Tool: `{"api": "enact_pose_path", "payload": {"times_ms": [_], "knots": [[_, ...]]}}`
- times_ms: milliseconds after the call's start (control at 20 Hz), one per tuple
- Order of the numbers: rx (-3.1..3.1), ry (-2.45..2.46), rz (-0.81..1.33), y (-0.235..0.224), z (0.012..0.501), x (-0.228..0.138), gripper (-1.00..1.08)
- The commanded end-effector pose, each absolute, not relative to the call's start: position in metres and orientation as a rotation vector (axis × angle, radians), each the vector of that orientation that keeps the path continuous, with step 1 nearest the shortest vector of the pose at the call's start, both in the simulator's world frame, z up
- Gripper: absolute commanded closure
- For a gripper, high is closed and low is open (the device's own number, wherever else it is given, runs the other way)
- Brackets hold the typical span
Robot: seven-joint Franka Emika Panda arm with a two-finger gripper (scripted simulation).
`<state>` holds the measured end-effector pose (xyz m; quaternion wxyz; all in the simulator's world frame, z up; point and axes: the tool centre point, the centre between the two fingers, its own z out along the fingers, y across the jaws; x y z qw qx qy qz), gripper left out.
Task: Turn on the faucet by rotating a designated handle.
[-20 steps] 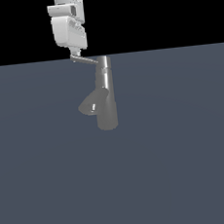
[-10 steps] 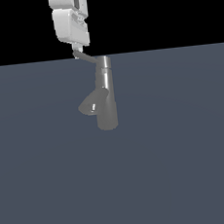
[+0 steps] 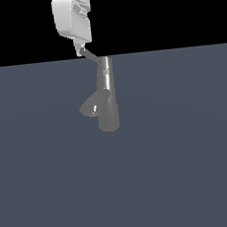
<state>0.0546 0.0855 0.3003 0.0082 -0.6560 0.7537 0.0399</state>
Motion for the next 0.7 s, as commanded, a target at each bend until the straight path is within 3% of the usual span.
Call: {"api": "enact_pose_path", "payload": {"times_ms": [0, 250, 650], "knots": [[-2.052, 2.369, 0.136, 0.077, 0.299, 0.045, 1.08], [-2.056, 2.357, 0.132, 0.078, 0.303, 0.040, 1.08], [-2.056, 2.362, 0.136, 0.026, 0.302, 0.029, 1.08]]}}
